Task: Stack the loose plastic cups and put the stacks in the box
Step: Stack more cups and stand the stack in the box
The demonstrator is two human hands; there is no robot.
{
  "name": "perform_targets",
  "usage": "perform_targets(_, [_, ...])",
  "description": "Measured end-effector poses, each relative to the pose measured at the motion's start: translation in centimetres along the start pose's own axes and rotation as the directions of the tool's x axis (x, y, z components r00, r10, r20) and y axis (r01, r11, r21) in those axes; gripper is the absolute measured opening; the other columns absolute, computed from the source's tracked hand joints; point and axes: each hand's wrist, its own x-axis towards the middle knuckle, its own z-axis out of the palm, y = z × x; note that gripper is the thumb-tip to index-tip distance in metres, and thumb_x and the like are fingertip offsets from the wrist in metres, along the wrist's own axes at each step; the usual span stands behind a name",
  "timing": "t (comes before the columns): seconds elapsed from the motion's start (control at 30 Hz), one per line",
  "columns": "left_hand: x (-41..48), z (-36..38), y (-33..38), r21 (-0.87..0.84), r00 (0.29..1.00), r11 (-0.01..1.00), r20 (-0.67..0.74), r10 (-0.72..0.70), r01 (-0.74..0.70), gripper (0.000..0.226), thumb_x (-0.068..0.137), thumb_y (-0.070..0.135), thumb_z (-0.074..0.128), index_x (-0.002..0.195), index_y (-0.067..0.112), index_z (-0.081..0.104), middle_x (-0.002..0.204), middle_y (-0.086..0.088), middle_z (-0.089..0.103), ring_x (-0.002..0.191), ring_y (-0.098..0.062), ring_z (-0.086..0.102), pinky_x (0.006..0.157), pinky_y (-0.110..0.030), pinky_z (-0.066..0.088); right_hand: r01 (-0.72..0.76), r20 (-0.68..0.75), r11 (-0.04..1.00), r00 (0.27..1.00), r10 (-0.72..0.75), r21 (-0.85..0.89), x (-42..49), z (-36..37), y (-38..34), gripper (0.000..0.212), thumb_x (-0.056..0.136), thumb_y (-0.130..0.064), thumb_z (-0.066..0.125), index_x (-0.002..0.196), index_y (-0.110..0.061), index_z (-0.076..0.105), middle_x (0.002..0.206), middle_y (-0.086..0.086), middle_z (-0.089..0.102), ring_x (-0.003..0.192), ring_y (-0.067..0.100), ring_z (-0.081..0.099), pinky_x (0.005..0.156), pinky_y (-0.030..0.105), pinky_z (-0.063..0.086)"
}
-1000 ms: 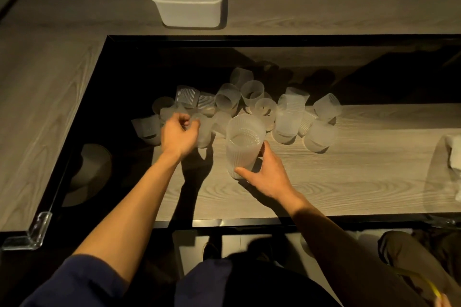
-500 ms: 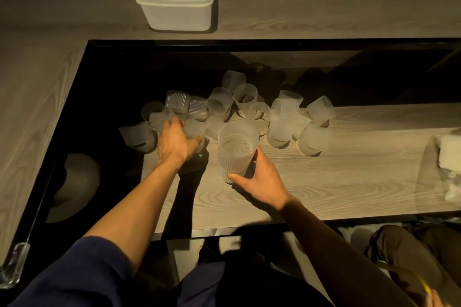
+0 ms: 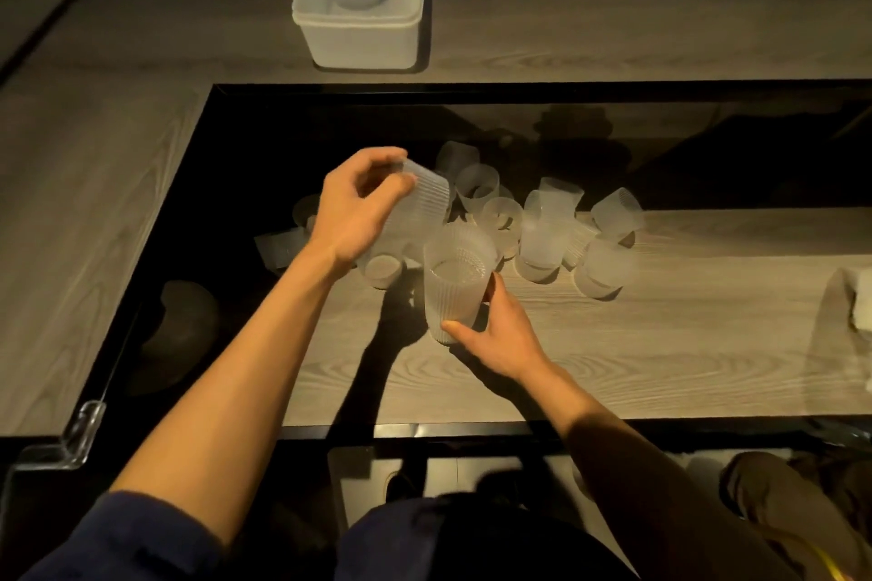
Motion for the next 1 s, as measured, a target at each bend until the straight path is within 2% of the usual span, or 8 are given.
perform_targets(0.17, [-1.1,0.2,2.9,0.1,0.99,0.985,0.041,0.137,-0.14,0.04,0.092,0.037,0.066,0.131,0.029,0.063,0.121,0.017,0.06,0.113,0.002,0.056,0.09,-0.018,0.051,0.006,0.002,1.0,1.0,-0.006,-0.005,0.1,0.0,-0.1,0.094,0.077,-0.042,0.086,0.152,-0.031,0.029,0.149,-0.005,0.05,0.136,0.016,0.047,0.107,0.035,0.044])
perform_targets(0.27, [-1.6,0.5,3.5,0.249,0.969,0.946,0.185,0.165,-0.208,0.052,0.083,0.052,0.063,0.132,0.033,0.062,0.118,0.02,0.058,0.111,0.005,0.054,0.095,-0.022,0.048,0.015,0.006,1.0,1.0,-0.015,-0.004,0.0,0.0,-0.2,0.095,0.076,-0.04,0.086,0.151,-0.032,0.029,0.147,-0.005,0.051,0.133,0.015,0.049,0.109,0.041,0.047])
perform_targets(0.33, [-2.0,0.8,3.6,0.31,0.946,0.912,0.266,0.186,-0.267,0.052,0.082,0.051,0.068,0.131,0.034,0.062,0.115,0.019,0.056,0.107,0.004,0.053,0.094,-0.027,0.049,0.028,0.01,1.0,1.0,-0.028,0.006,0.0,0.0,-0.1,0.095,0.075,-0.038,0.087,0.15,-0.031,0.03,0.144,-0.004,0.053,0.131,0.016,0.05,0.106,0.042,0.049])
perform_targets(0.43, [-2.2,1.2,4.0,0.359,0.926,0.882,0.326,0.187,-0.305,0.054,0.082,0.045,0.076,0.133,0.034,0.062,0.12,0.013,0.056,0.112,-0.007,0.052,0.095,-0.033,0.048,0.026,0.019,0.999,0.999,-0.027,0.02,0.0,-0.1,-0.1,0.095,0.075,-0.034,0.087,0.15,-0.029,0.03,0.144,-0.003,0.052,0.132,0.017,0.05,0.104,0.036,0.049])
perform_targets(0.57, [-2.1,1.5,4.8,0.439,0.899,0.822,0.397,0.185,-0.363,0.059,0.081,0.049,0.075,0.136,0.034,0.06,0.129,0.009,0.056,0.117,-0.012,0.048,0.095,-0.03,0.04,0.037,0.023,0.999,0.999,-0.037,0.025,0.0,-0.2,-0.1,0.093,0.075,-0.033,0.088,0.149,-0.027,0.032,0.143,-0.003,0.053,0.13,0.017,0.05,0.1,0.033,0.048])
perform_targets(0.8, [-2.3,2.1,4.9,0.428,0.908,0.826,0.357,0.219,-0.367,0.07,0.082,0.054,0.073,0.142,0.023,0.054,0.135,0.004,0.057,0.121,-0.008,0.05,0.102,-0.032,0.044,0.018,0.021,1.0,1.0,-0.018,0.021,0.0,0.0,0.2,0.092,0.076,-0.035,0.088,0.149,-0.027,0.033,0.14,-0.002,0.055,0.129,0.018,0.051,0.1,0.035,0.049])
perform_targets(0.9, [-2.5,2.4,4.8,0.425,0.908,0.828,0.359,0.216,-0.365,0.07,0.082,0.055,0.074,0.14,0.022,0.056,0.136,0.004,0.058,0.123,-0.009,0.051,0.103,-0.032,0.044,0.022,0.011,0.999,1.0,-0.022,0.047,-0.2,0.1,0.1,0.086,0.077,-0.033,0.088,0.146,-0.028,0.037,0.138,-0.002,0.057,0.126,0.015,0.052,0.097,0.03,0.046])
perform_targets(1.0, [-2.7,2.8,4.6,0.421,0.897,0.828,0.393,0.201,-0.37,0.073,0.08,0.058,0.074,0.142,0.023,0.055,0.137,0.004,0.058,0.124,-0.01,0.051,0.103,-0.031,0.043,-0.006,0.009,0.998,1.0,0.006,0.064,-0.3,0.3,0.1,0.082,0.073,-0.039,0.087,0.14,-0.036,0.039,0.13,-0.003,0.061,0.122,0.019,0.057,0.096,0.037,0.052])
